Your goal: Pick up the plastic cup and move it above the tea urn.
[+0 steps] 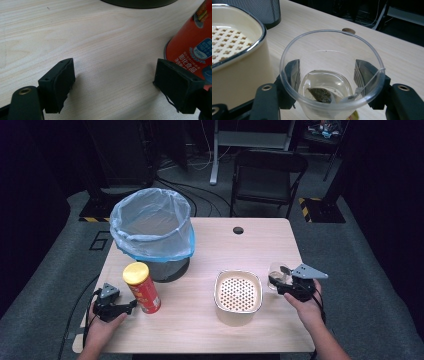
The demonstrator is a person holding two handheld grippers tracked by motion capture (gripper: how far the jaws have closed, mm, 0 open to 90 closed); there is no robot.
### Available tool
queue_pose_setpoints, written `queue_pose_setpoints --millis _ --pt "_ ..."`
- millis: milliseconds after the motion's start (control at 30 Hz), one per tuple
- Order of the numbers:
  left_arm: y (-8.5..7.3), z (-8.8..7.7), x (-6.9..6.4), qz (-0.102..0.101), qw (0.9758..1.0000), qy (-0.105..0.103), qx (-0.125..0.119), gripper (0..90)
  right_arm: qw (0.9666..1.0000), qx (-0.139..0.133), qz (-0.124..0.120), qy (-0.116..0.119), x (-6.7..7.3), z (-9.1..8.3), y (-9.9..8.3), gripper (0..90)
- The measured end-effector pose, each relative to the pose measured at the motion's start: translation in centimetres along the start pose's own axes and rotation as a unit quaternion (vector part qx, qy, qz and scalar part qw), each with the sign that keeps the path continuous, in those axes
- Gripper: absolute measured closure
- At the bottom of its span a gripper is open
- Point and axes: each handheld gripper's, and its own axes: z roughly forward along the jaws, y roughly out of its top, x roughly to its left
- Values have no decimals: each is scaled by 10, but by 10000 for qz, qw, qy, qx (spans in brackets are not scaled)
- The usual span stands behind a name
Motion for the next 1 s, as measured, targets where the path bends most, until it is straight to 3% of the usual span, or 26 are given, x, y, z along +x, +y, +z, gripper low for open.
queue_pose_setpoints --millis 267,567,800,1000 --pt "0 0 0 -1 10000 3 -1 168 9998 -120 -167 32 -7 -4 21 380" --pt "-1 -1 -1 35 10000 -25 11 167 9973 -164 -692 158 -4 -3 48 381" --pt "-1 -1 -1 48 10000 -23 7 167 9921 -319 -1181 277 9 0 63 386" --pt "-1 -1 -1 39 10000 -33 10 167 9853 -418 -1646 175 19 3 69 394"
